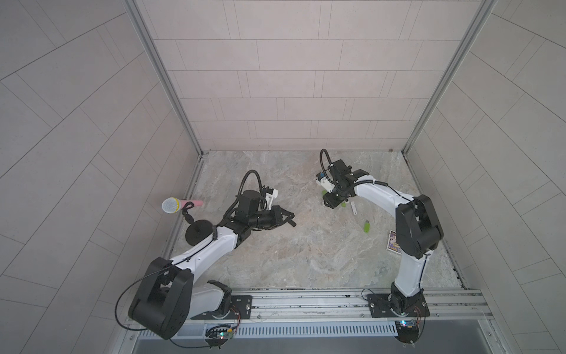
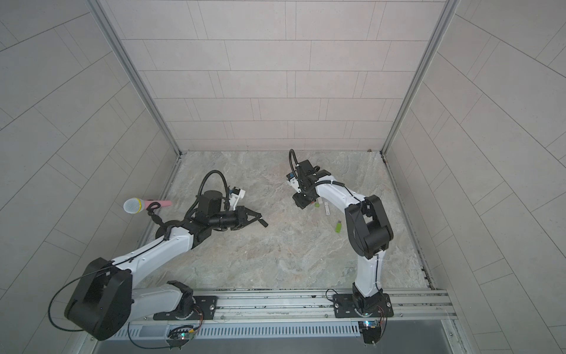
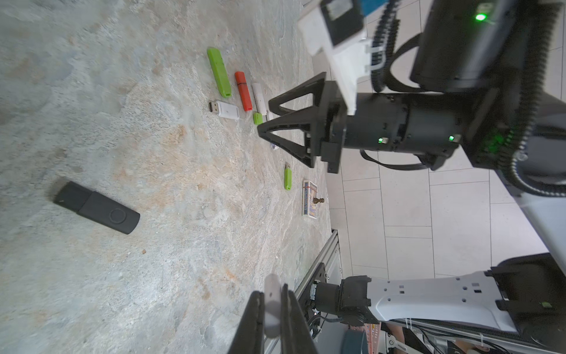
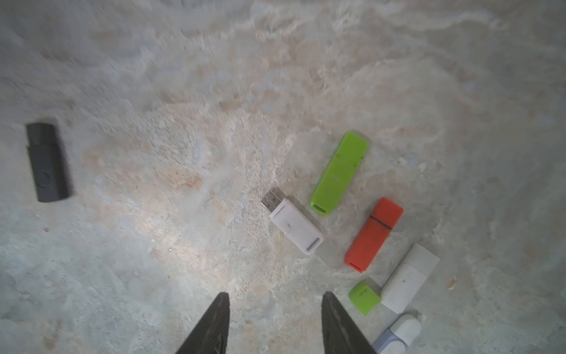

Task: Close the usb drive cover
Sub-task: Move the USB drive to the center of the board.

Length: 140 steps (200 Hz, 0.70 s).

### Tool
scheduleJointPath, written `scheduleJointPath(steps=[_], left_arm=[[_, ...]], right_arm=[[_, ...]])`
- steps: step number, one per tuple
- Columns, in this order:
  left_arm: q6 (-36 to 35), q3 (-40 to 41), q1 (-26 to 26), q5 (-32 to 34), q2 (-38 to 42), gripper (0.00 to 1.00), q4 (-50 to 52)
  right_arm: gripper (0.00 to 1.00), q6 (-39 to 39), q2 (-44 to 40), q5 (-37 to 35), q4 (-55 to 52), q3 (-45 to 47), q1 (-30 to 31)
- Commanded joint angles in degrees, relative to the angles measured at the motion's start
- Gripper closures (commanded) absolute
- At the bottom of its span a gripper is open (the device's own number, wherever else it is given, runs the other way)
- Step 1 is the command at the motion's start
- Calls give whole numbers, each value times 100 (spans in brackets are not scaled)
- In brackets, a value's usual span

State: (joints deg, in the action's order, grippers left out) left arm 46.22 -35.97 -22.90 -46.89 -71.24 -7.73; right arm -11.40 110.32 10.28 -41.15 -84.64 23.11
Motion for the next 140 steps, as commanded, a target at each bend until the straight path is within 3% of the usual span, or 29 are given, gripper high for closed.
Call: scheduleJointPath(steps=[1,24,56,82,140], left_arm=[[-230,5,91,-339,30,89,157],[-359,-42,119,-375,12,89,319],[-447,-114,127,-408,-90,89,425],[-447,-163,136,-432,-173,89,456],[-766,-236,153,-479,-243,89,645]], right_arm=[[49,-529,294,-678,-780,-297,25],[47,-1227,431,-665,-714,-319,35],[46,-1593,726,-808,-680,-591,12],[45,-1692,1025,-435,-961,-994,17],[45,-1813,1374,-464,-1121,-1336,27]])
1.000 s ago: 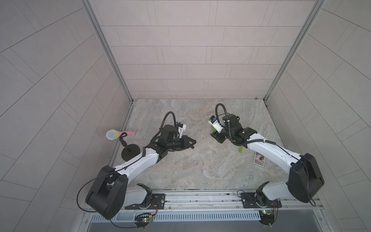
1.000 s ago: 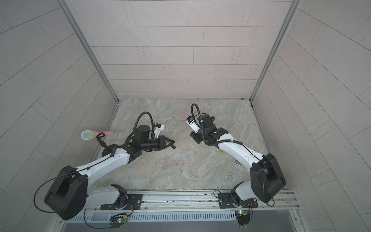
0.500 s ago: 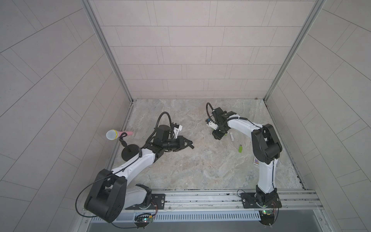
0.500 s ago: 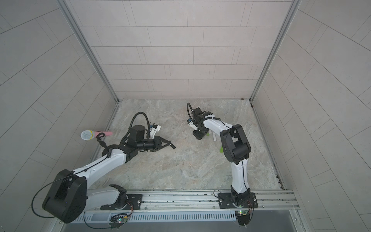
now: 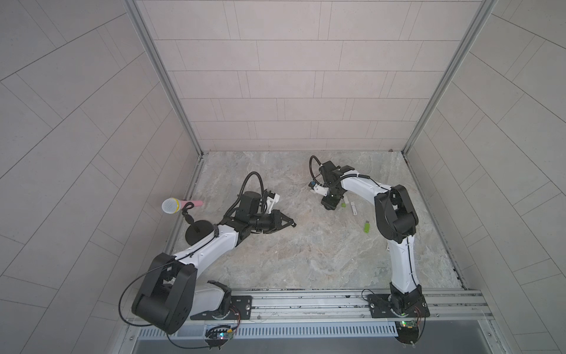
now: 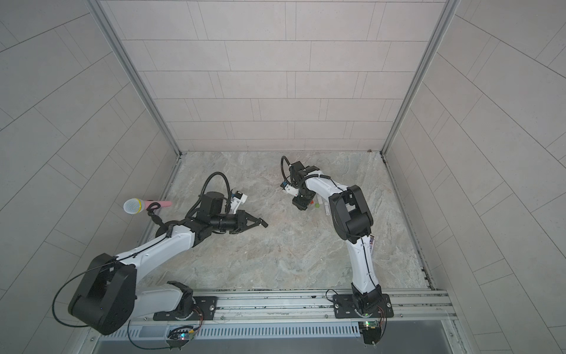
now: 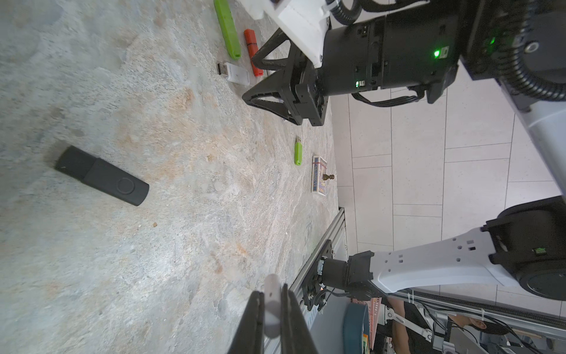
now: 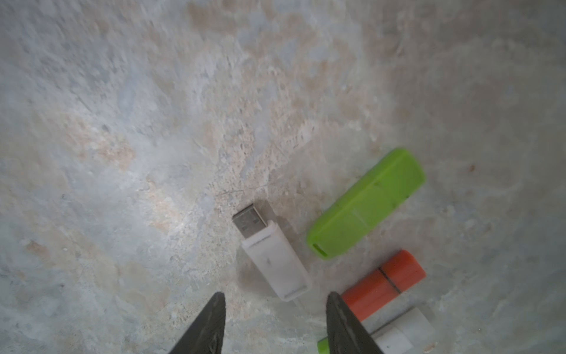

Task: Close the usb drive cover
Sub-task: Move the USB drive to the center of the board.

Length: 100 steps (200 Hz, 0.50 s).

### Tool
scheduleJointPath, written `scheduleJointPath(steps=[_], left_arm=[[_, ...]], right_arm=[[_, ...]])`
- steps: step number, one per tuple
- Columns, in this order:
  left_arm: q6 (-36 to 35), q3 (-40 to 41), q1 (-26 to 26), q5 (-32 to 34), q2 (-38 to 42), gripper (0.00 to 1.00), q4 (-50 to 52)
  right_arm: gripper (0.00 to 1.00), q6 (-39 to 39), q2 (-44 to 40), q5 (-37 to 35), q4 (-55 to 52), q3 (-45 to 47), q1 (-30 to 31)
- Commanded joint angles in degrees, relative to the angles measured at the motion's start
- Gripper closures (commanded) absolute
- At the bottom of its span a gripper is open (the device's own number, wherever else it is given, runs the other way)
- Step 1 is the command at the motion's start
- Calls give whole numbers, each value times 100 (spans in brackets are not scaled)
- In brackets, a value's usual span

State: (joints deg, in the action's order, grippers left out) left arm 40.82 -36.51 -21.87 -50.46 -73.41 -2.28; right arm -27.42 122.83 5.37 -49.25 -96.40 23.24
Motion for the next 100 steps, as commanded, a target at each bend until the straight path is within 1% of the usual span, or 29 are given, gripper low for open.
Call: scheduleJointPath(steps=[1,44,83,100], left_arm=[[-229,-181,50,-122,-30,89,103],[-249,-207,60,-129,-53,89,118],[-266,-237,67,-144,-81,89,146],[-267,-225,66,-147,-64,89,152]], right_arm=[[45,-211,135,31,-316,-164,13],[47,-146,329,240,-485,-359,22],[53,-49,512,424,-711,-364,70],[58,-11,554,476,-783,-311,115]])
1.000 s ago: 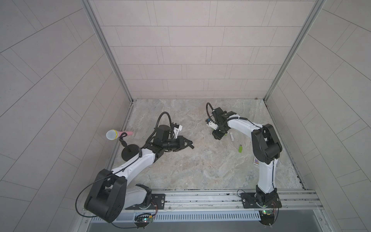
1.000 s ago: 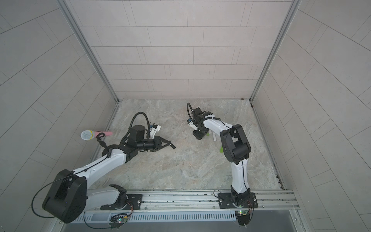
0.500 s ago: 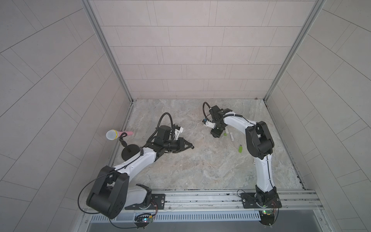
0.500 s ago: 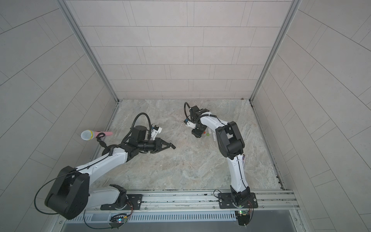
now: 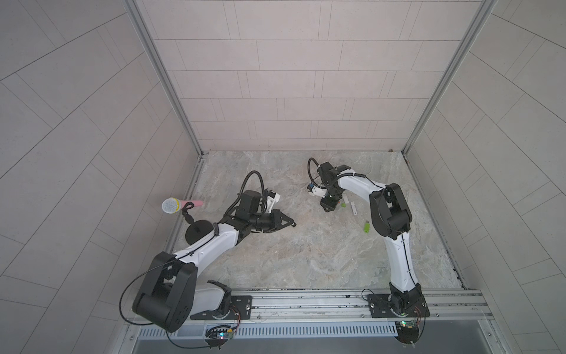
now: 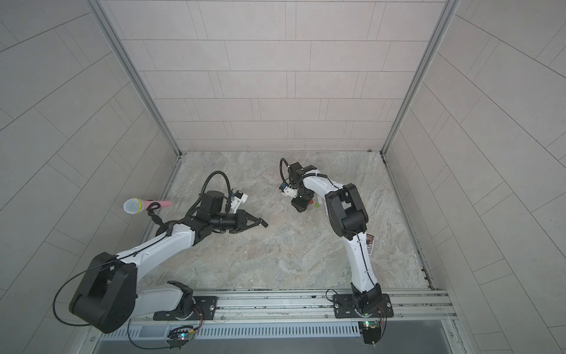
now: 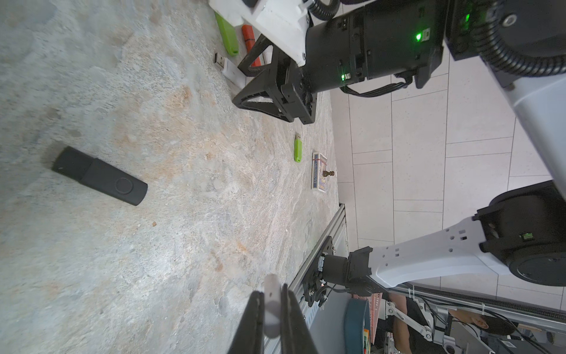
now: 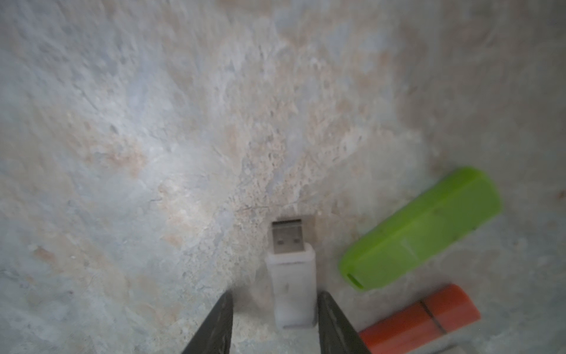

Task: Close the usb drive cover
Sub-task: Move the USB drive to the center of the board.

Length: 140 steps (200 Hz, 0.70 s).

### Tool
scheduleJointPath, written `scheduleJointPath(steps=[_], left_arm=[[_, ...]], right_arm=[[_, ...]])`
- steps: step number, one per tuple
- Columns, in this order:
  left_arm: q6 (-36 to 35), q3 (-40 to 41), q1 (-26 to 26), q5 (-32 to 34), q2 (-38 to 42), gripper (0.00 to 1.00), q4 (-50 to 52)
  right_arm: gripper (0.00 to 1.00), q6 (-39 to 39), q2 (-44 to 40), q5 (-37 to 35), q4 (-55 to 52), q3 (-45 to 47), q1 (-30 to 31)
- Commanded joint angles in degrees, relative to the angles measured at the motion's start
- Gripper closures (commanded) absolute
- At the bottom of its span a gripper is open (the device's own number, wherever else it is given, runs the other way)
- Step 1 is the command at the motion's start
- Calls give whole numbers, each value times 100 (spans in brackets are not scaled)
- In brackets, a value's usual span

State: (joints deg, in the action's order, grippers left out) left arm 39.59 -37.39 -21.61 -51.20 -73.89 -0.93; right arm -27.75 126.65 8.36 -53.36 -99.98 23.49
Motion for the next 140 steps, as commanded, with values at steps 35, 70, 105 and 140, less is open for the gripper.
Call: scheduleJointPath(steps=[35,70,105,140], left_arm=[[-143,-136,41,-81,32,89,59],[-140,-119,42,-53,155,89,153],[-145,-25,42,73,404,89,268],[-119,140,40,219,650,89,355]], right_arm=[[69,168,140,99,-359,256,204],[83,431,79,-45,-168,454,305],[86,498,-179,22,-28,868,474],[78,753,-518,-160,112,1206,592]])
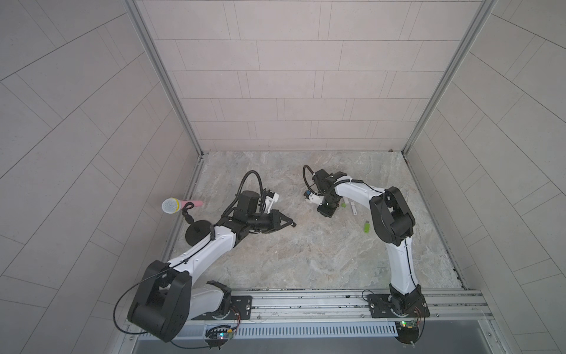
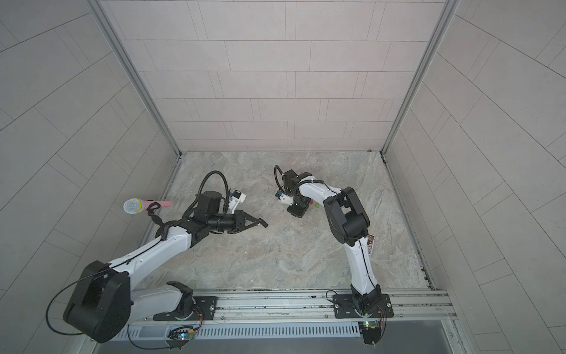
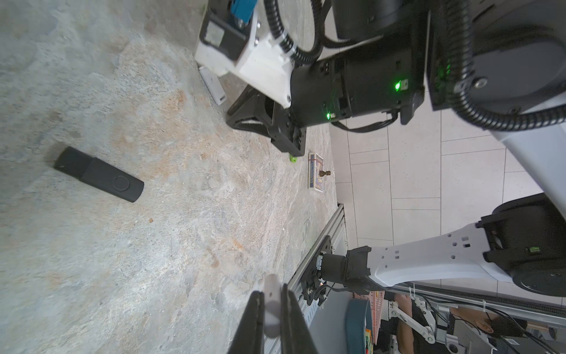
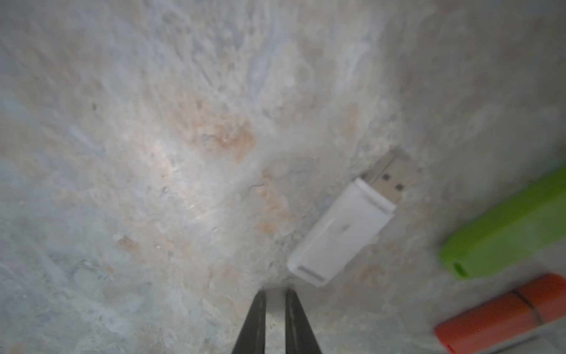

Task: Close the usb drive cover
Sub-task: Move the USB drive to the center of the board.

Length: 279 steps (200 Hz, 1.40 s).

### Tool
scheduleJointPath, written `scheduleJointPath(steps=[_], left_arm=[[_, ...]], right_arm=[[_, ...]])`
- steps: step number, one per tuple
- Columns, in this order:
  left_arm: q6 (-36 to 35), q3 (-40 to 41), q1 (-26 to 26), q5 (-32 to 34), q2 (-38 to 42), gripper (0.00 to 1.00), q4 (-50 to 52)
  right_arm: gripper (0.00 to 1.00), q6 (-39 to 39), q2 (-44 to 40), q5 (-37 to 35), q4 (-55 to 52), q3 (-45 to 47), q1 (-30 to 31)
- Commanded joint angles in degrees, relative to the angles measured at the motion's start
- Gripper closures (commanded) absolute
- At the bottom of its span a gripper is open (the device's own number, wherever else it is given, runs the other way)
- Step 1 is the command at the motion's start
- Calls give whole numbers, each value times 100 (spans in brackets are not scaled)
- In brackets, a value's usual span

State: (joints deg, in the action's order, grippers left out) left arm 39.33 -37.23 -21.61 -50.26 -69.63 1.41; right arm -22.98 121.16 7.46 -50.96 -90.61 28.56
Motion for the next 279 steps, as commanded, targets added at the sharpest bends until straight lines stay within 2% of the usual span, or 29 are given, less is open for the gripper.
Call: scheduleJointPath(steps=[1,28,52,136,162,248,279], left_arm=[[-92,127,41,132,227,89,122],[-66,187,42,192,313,89,151],[-66,148,38,196,312,89,176],[-127,89,50,157,242,89,222],[-136,84,60,157,208,89,228],[-163,45,60,116,77,89,198],[-171,15,69,104,53,89,200]], right_arm=[[77,290,30,-79,-131,257,82],[64,883,60,-156,-221,-150,68],[58,1219,265,-46,-350,-511,56],[54,1840,1098,-509,-875,-1661,40],[51,1754,1270,-475,-1012,-1979,38],[48,553,2022,-481,-1746,-3076,118],[60,454,2052,-212,-1848,-3012,117]])
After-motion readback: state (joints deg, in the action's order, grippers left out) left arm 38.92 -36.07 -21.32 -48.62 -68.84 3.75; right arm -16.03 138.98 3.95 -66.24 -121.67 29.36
